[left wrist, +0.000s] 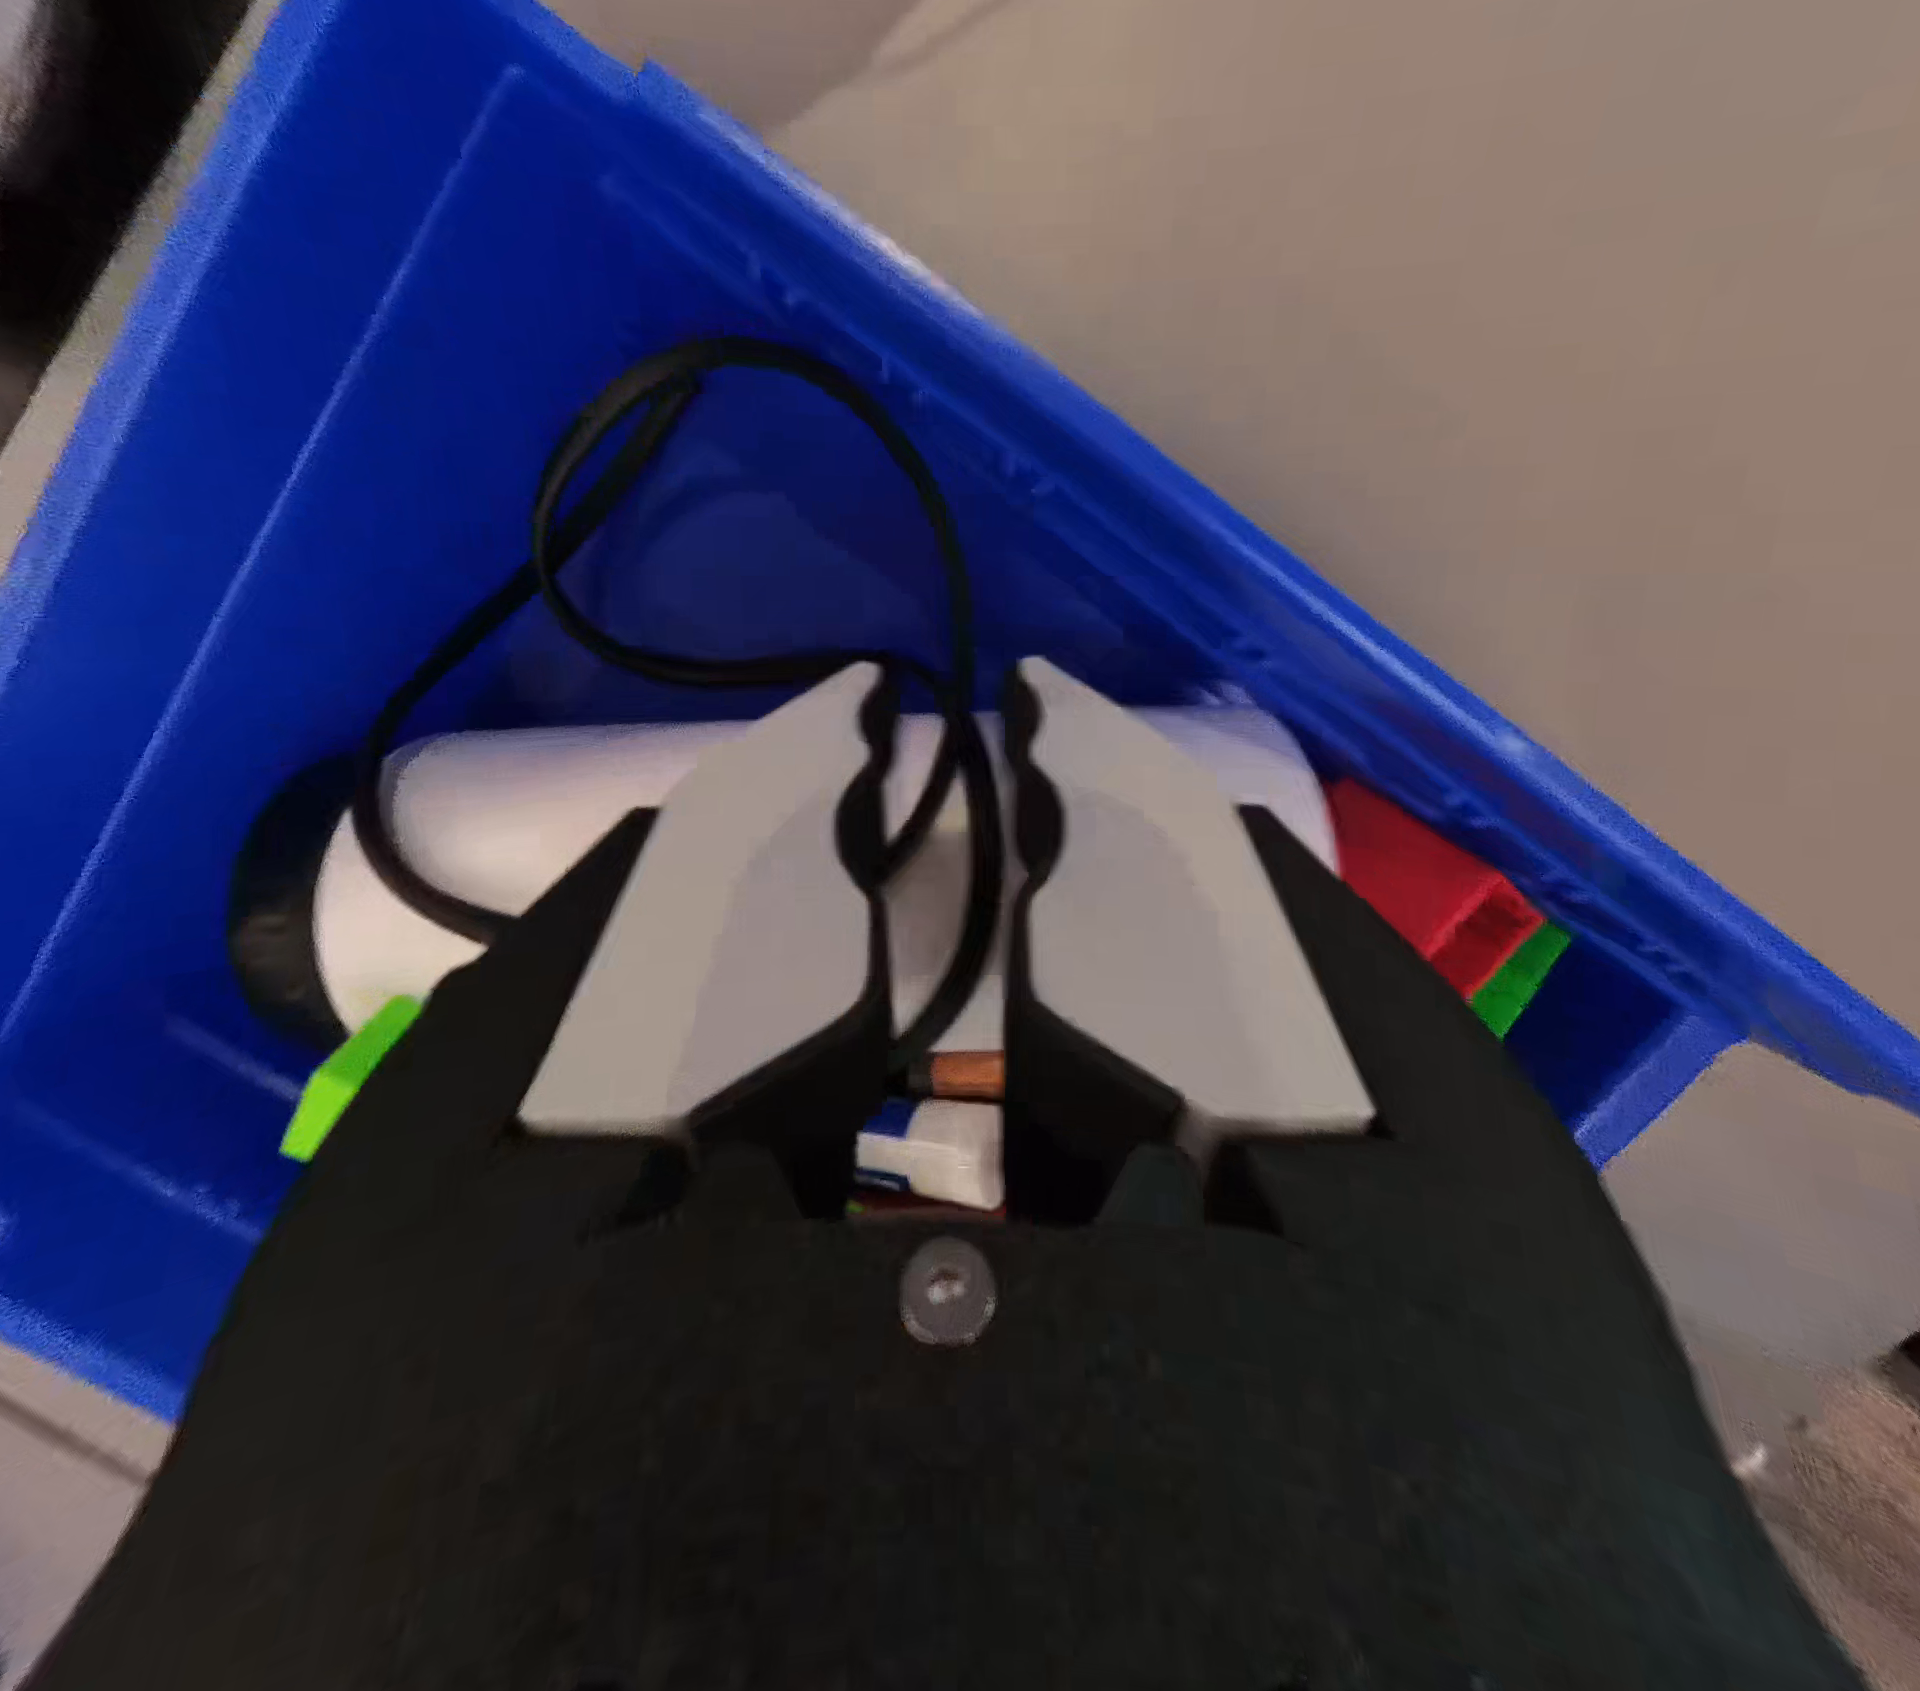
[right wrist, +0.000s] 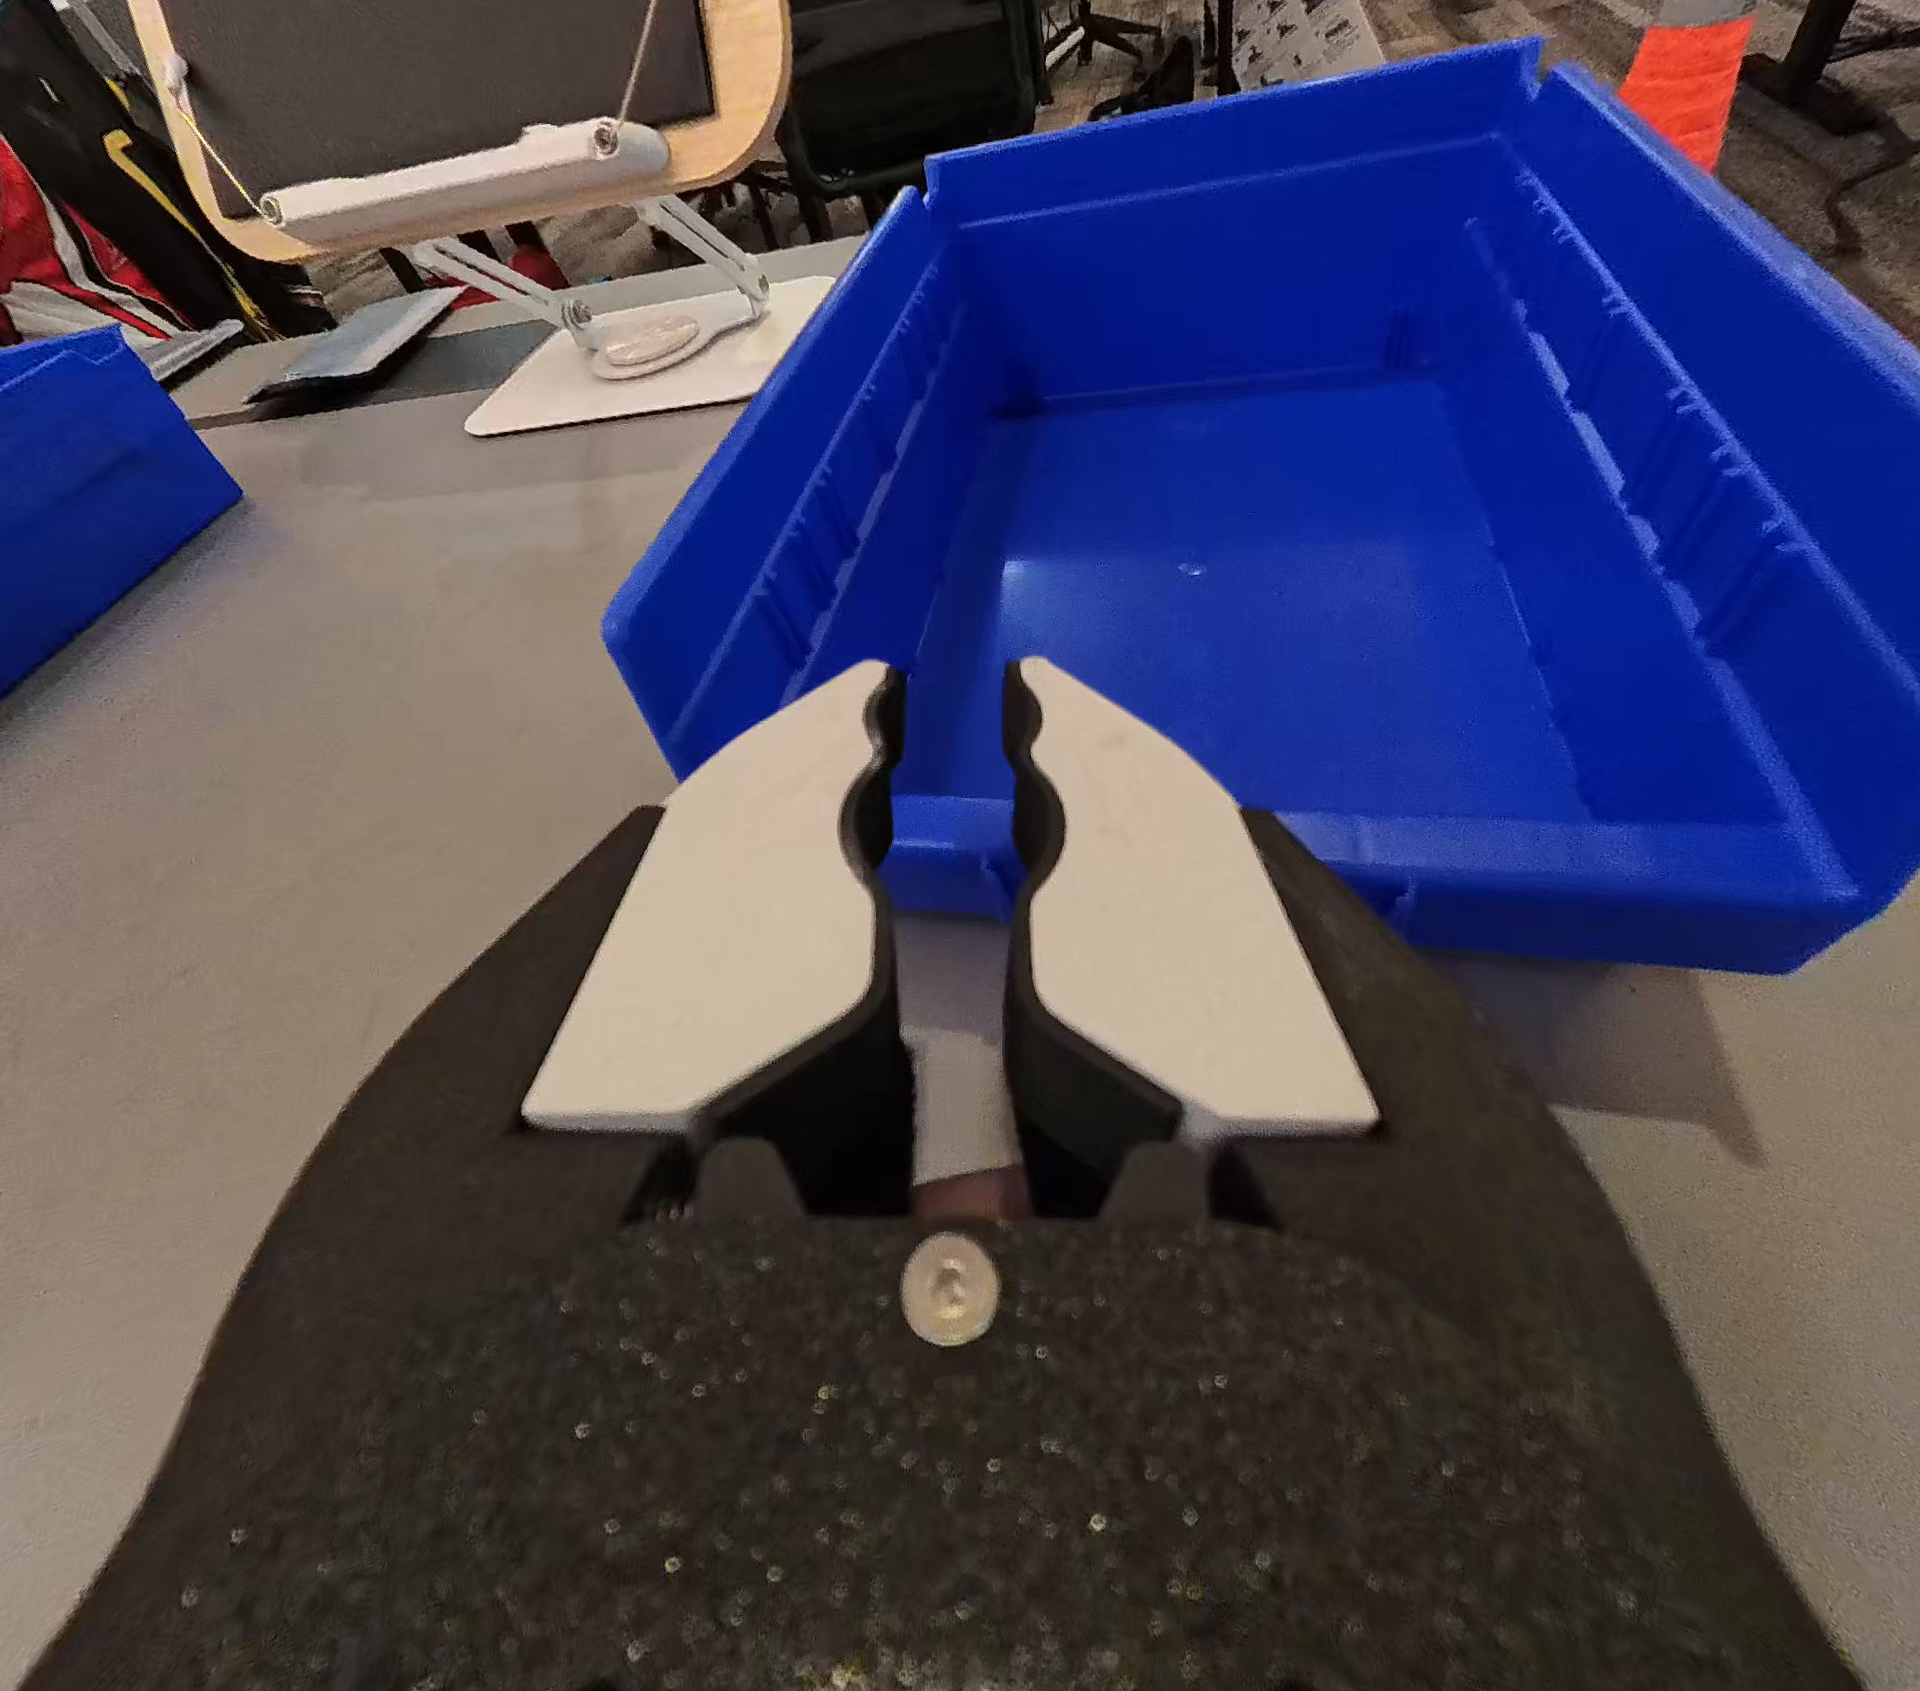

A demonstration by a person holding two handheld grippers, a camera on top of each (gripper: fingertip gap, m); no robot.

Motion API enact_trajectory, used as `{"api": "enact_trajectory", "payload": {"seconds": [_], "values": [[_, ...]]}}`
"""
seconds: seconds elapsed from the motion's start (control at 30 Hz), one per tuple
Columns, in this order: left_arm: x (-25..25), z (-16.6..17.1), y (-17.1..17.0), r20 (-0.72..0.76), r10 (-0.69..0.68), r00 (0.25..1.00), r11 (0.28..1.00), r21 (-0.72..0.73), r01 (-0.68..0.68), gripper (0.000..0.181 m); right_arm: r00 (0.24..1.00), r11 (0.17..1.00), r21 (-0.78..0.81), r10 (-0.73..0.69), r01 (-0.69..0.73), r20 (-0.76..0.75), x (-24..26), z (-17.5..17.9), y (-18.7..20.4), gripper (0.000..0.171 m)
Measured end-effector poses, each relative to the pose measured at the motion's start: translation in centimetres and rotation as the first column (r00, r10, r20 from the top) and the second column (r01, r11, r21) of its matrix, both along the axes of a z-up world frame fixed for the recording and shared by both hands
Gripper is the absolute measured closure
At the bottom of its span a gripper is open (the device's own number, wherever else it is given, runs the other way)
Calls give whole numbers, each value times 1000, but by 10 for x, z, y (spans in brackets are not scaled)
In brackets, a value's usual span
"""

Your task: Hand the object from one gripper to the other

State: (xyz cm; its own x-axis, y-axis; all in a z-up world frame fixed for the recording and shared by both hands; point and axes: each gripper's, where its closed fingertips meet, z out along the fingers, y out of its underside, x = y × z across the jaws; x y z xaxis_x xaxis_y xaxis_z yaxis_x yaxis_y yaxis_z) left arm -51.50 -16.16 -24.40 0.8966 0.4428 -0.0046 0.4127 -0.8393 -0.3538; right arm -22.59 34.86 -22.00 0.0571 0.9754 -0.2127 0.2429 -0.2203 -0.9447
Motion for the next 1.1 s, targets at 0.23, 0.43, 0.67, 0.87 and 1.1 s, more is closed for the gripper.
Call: {"api": "enact_trajectory", "payload": {"seconds": [0.23,0.43,0.67,0.87,1.1], "values": [[-8,15,-9,-57,-18,998,999,-51,16,178,1000,995,-95,-1,1,6,0,-4,4,153],[-20,121,-10,-330,79,941,992,118,-42,178,1000,999,-49,2,-3,-20,2,5,-1,154],[11,291,15,-627,207,751,946,324,10,179,995,998,26,56,-54,-83,11,28,-35,154],[63,421,54,-738,233,633,909,396,127,179,979,954,256,183,-155,-91,9,36,-90,154],[90,523,95,-817,186,546,921,338,192,179,931,899,316,350,-303,-104,5,46,-145,153]]}}
